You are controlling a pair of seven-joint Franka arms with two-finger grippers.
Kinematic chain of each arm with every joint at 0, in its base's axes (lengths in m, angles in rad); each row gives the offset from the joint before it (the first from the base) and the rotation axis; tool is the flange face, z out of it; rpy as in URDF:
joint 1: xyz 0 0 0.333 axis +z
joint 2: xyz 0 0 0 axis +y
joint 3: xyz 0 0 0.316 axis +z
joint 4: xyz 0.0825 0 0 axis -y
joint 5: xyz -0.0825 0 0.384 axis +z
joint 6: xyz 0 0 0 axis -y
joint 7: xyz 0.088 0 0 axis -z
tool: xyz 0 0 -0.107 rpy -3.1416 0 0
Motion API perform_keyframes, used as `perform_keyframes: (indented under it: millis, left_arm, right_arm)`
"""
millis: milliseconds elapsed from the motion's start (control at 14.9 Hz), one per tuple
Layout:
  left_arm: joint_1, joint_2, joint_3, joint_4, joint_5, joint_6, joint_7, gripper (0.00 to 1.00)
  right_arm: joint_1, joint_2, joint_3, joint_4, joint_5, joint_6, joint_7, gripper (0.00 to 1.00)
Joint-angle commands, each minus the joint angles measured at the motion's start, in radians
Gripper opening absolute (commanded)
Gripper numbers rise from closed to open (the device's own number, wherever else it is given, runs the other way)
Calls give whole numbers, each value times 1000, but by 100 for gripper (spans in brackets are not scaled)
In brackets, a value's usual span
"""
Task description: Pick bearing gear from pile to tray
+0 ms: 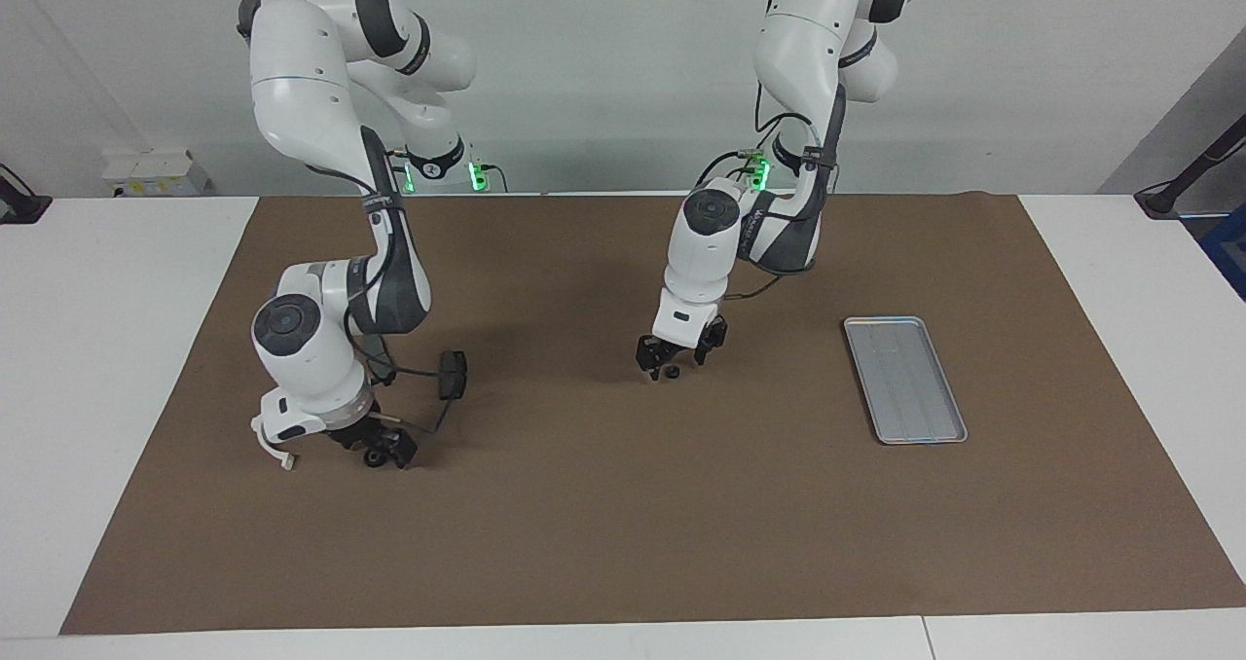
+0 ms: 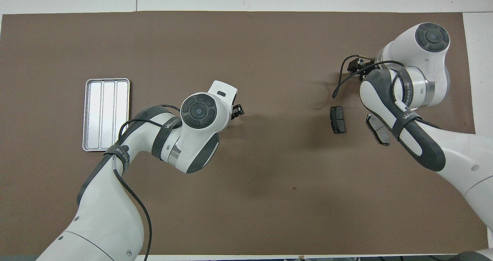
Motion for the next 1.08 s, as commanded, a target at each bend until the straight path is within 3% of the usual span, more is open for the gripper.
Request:
perform_keyframes:
  millis: [0,336,605,739,807,1008]
  left_arm:
    - [-28,-29,12,-40,-16,21,-5,92]
    - [-30,-29,12,-43,-16,25,-6,87]
    - [-28,-30,14,-49,-16,31,0,78]
    - [-25,-30,15,-49,-16,31,1,75]
    - [-25,-30,15,-49,-16,33,6,73]
    - [-20,-30,15,-51,-16,40,12,66]
  right_arm:
    - [-22,-2,11,-19,-20,30,-46,91]
    - [-32,-2,12,-19,-20,30,-62,72]
    - [-30,-2,13,-19,-20,28,-60,35]
    - [-32,-2,13,-19,-20,27,-63,5]
    - [-32,-2,13,-19,-20,24,-69,0]
    - [-33,-4,13,-10,-20,8,-105,0]
